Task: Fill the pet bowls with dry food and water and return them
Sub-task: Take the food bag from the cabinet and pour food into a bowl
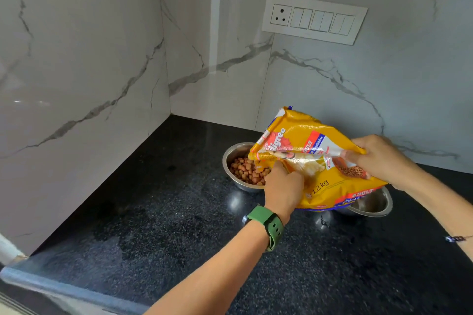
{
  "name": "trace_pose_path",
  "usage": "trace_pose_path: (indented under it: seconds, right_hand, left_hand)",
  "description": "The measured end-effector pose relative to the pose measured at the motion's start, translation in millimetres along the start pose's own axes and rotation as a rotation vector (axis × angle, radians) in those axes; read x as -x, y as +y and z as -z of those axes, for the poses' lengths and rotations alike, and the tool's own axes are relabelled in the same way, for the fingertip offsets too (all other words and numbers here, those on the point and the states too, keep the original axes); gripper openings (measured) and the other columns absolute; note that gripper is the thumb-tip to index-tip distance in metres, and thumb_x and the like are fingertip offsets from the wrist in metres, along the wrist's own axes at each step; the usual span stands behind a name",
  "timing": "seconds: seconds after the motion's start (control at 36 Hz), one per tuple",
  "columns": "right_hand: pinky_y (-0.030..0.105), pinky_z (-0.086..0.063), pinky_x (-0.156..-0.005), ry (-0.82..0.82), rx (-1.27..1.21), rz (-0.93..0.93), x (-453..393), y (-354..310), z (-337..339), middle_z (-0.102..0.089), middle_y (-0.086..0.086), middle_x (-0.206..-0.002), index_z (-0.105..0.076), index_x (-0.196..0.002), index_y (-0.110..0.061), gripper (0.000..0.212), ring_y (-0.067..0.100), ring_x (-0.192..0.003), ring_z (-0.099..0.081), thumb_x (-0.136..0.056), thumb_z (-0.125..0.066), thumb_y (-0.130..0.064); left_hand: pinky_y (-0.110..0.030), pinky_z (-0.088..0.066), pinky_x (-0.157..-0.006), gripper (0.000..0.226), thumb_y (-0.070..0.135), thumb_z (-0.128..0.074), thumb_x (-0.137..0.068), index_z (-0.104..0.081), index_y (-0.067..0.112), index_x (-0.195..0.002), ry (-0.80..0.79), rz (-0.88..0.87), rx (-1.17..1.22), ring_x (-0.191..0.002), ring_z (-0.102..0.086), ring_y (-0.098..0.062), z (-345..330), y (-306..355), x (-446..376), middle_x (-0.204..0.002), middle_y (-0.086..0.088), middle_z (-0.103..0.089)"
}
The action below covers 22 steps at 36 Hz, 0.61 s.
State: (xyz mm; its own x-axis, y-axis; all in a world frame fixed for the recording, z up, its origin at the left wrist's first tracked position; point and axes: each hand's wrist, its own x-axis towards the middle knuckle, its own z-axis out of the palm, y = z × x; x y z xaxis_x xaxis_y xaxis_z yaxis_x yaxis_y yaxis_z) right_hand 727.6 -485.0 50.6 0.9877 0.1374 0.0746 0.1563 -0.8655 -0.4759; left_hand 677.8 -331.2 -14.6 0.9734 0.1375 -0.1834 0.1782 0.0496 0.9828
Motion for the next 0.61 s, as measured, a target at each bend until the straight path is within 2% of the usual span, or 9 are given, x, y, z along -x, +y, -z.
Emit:
trace_pose_path:
  seconds: [0.08, 0.17, 0.22, 0.25, 0.33, 0.39, 0.44, 0.61]
  right_hand:
    - [0.010, -0.034, -0.035, 0.020, -0.009, -0.007, 0, 1, 0, -0.049, -0.011, -0.031, -0.060, -0.062, -0.007, 0.029, 0.021, -0.044, -0.049, -0.090, -0.057, -0.009]
    - [0.011, -0.033, -0.035, 0.020, -0.001, 0.001, 1, -1, 0, -0.051, -0.009, -0.037, -0.058, -0.061, -0.011, 0.030, 0.019, -0.043, -0.048, -0.091, -0.056, -0.010]
    - [0.022, -0.036, -0.041, 0.021, -0.003, 0.004, 0, -2, 1, -0.051, -0.008, -0.037, -0.057, -0.059, -0.013, 0.032, 0.020, -0.042, -0.048, -0.091, -0.057, -0.011]
    - [0.022, -0.034, -0.043, 0.019, -0.008, 0.003, 1, -2, 2, -0.051, -0.008, -0.033, -0.056, -0.058, -0.014, 0.033, 0.020, -0.041, -0.048, -0.091, -0.057, -0.012]
    - [0.022, -0.036, -0.040, 0.035, -0.030, 0.009, 1, -2, 3, -0.050, -0.013, -0.030, -0.056, -0.059, -0.015, 0.033, 0.017, -0.038, -0.047, -0.091, -0.057, -0.013]
    - [0.012, -0.033, -0.035, 0.039, -0.028, 0.021, 0, -3, 1, -0.048, -0.012, -0.029, -0.053, -0.056, -0.015, 0.035, 0.010, -0.030, -0.046, -0.091, -0.056, -0.013]
    - [0.010, -0.035, -0.037, -0.010, 0.004, 0.015, -2, -4, -4, -0.047, -0.014, -0.029, -0.051, -0.054, -0.014, 0.038, 0.004, -0.026, -0.045, -0.091, -0.056, -0.010]
    - [0.018, -0.035, -0.041, 0.001, 0.004, 0.010, -7, -2, -5, -0.049, -0.018, -0.030, -0.053, -0.055, -0.014, 0.037, 0.005, -0.028, -0.047, -0.091, -0.057, -0.012]
  left_hand:
    - [-0.048, -0.049, -0.090, 0.050, 0.022, -0.043, -0.061, -0.053, 0.007, -0.108, -0.006, -0.007, -0.001, -0.098, -0.057, -0.029, 0, 0, -1, -0.108, -0.010, -0.061]
    - [-0.050, -0.049, -0.091, 0.053, 0.024, -0.043, -0.060, -0.054, 0.006, -0.109, -0.003, 0.007, -0.009, -0.100, -0.058, -0.032, 1, 1, -4, -0.110, -0.012, -0.061]
    - [-0.049, -0.049, -0.091, 0.048, 0.023, -0.045, -0.065, -0.054, 0.006, -0.110, 0.001, 0.002, -0.012, -0.100, -0.057, -0.032, 2, 3, -2, -0.112, -0.013, -0.060]
    - [-0.049, -0.049, -0.091, 0.047, 0.022, -0.046, -0.067, -0.053, 0.007, -0.111, 0.001, -0.005, -0.011, -0.101, -0.057, -0.031, 2, 3, -2, -0.113, -0.012, -0.060]
    - [-0.045, -0.049, -0.091, 0.053, 0.023, -0.046, -0.065, -0.051, 0.010, -0.116, -0.009, -0.054, -0.002, -0.100, -0.056, -0.028, 3, 3, -1, -0.112, -0.009, -0.059]
    - [-0.042, -0.048, -0.090, 0.052, 0.022, -0.047, -0.067, -0.051, 0.009, -0.118, -0.001, -0.076, -0.006, -0.099, -0.056, -0.028, 3, 1, -2, -0.110, -0.008, -0.060]
    - [-0.043, -0.048, -0.089, 0.054, 0.024, -0.044, -0.061, -0.054, 0.007, -0.111, 0.012, -0.037, -0.009, -0.099, -0.056, -0.030, 4, -1, -2, -0.111, -0.012, -0.062]
    - [-0.044, -0.048, -0.088, 0.056, 0.025, -0.041, -0.059, -0.052, 0.006, -0.111, -0.005, -0.004, -0.032, -0.101, -0.055, -0.031, 3, -2, -3, -0.110, -0.010, -0.059]
